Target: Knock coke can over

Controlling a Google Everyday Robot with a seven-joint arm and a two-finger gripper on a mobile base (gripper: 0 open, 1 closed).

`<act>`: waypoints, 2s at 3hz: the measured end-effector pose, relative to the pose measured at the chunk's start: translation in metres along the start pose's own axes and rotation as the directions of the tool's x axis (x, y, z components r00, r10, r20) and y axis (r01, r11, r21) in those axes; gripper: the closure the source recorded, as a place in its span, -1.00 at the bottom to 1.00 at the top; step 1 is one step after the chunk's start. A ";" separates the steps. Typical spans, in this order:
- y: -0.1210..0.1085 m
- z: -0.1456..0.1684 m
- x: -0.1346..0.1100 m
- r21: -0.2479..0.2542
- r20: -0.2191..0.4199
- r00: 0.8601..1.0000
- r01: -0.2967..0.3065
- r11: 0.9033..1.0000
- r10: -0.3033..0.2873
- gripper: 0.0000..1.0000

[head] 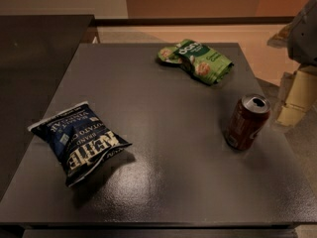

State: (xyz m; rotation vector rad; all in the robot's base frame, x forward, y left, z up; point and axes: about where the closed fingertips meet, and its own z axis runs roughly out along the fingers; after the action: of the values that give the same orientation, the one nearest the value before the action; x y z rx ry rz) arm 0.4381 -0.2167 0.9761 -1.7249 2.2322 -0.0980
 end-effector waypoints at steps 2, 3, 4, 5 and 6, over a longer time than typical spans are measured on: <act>-0.005 0.004 0.001 -0.036 0.041 0.999 0.005 0.999 -0.003 -1.00; -0.013 0.008 0.004 -0.066 0.112 0.994 0.010 0.998 -0.002 -1.00; -0.010 0.013 0.008 -0.098 0.215 0.977 0.017 0.995 0.004 -1.00; 0.004 0.015 0.006 -0.111 0.311 0.950 0.033 0.993 0.003 -1.00; 0.016 0.027 0.005 -0.135 0.386 0.922 0.034 0.990 0.021 -1.00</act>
Offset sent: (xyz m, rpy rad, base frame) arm 0.0112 -0.0067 -0.0117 0.1091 0.0841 0.0514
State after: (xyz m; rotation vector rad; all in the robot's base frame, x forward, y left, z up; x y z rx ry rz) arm 0.4297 -0.2137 0.9450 -1.6481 1.9772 0.3755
